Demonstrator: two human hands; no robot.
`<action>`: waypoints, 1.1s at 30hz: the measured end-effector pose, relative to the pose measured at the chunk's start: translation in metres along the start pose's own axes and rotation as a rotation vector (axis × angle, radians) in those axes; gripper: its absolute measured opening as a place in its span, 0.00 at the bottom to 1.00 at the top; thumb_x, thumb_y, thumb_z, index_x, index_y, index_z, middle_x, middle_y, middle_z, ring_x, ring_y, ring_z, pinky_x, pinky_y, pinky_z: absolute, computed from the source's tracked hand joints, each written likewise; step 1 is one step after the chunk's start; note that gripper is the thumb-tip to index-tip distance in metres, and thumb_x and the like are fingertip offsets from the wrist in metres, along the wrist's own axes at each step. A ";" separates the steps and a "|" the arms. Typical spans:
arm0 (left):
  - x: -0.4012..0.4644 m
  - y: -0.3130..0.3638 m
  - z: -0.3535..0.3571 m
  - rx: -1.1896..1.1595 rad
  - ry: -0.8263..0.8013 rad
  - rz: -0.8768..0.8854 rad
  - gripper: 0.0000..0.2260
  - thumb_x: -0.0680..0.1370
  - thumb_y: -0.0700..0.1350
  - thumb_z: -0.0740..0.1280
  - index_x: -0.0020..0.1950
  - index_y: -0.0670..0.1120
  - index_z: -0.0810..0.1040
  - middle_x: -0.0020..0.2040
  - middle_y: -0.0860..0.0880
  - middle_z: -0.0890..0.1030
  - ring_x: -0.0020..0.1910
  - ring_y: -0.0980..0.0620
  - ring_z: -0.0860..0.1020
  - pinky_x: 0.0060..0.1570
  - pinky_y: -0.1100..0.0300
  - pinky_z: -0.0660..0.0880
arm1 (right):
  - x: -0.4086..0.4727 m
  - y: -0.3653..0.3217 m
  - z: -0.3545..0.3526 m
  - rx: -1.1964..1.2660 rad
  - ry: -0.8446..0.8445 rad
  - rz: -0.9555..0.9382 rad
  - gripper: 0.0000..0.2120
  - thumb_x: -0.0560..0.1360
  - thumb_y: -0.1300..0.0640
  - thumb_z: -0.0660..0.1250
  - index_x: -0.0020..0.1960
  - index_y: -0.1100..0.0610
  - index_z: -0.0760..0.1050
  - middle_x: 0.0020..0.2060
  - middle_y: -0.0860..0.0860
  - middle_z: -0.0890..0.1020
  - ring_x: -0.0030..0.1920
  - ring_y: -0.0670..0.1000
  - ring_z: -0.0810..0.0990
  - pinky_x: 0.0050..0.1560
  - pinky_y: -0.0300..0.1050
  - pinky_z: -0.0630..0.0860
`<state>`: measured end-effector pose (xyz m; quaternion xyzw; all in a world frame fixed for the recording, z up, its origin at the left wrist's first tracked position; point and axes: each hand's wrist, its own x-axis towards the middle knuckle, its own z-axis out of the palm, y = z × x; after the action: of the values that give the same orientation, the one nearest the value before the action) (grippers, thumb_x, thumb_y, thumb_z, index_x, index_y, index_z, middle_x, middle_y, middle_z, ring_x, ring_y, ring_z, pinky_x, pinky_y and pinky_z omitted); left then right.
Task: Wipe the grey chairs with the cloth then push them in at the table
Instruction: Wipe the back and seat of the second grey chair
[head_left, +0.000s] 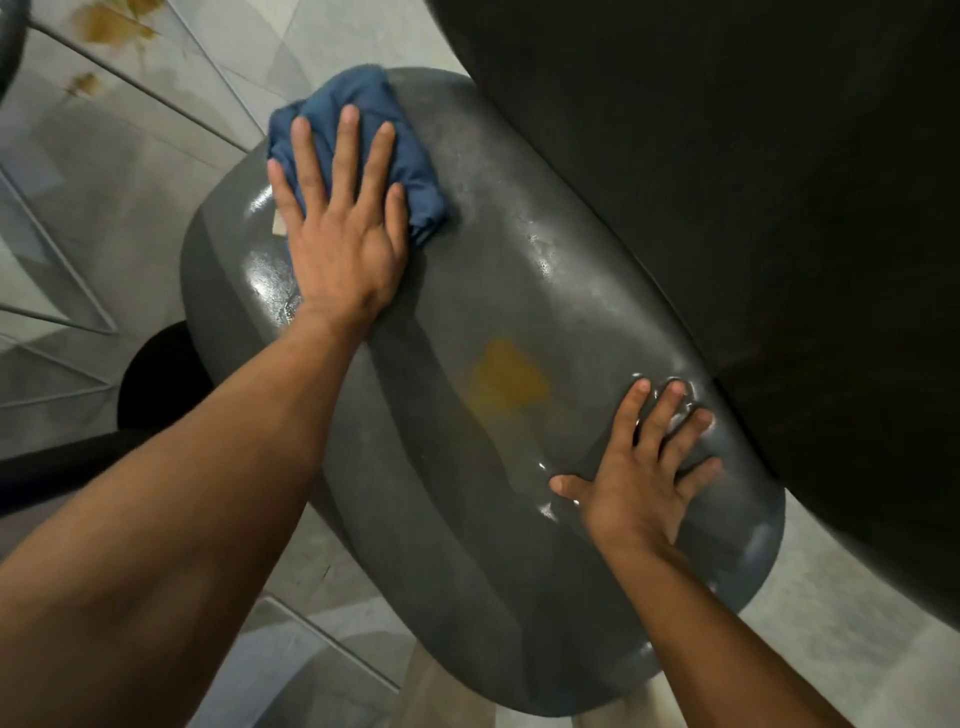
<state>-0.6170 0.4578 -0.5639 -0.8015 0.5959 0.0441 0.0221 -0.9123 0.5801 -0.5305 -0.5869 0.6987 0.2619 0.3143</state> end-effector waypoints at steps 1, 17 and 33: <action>-0.009 -0.008 0.000 -0.013 -0.004 -0.051 0.25 0.87 0.59 0.42 0.84 0.57 0.48 0.85 0.51 0.48 0.83 0.38 0.45 0.79 0.34 0.45 | 0.000 0.000 0.000 0.003 0.000 0.001 0.68 0.67 0.31 0.72 0.76 0.55 0.21 0.76 0.60 0.26 0.76 0.69 0.28 0.75 0.75 0.44; -0.129 -0.023 0.018 -0.119 -0.133 -0.395 0.27 0.86 0.57 0.48 0.85 0.54 0.49 0.85 0.48 0.46 0.82 0.33 0.42 0.76 0.29 0.42 | 0.001 0.001 0.004 0.031 0.001 -0.007 0.68 0.67 0.32 0.73 0.76 0.56 0.20 0.76 0.61 0.25 0.75 0.70 0.27 0.73 0.77 0.44; -0.048 0.069 0.014 0.002 -0.123 0.316 0.25 0.87 0.58 0.48 0.84 0.56 0.51 0.85 0.51 0.51 0.83 0.39 0.45 0.78 0.32 0.45 | -0.001 0.002 0.003 0.012 0.029 -0.004 0.67 0.68 0.32 0.73 0.77 0.56 0.23 0.76 0.61 0.26 0.75 0.70 0.27 0.74 0.76 0.44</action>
<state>-0.6970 0.4845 -0.5721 -0.6935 0.7123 0.0953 0.0521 -0.9141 0.5829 -0.5319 -0.5902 0.7035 0.2483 0.3082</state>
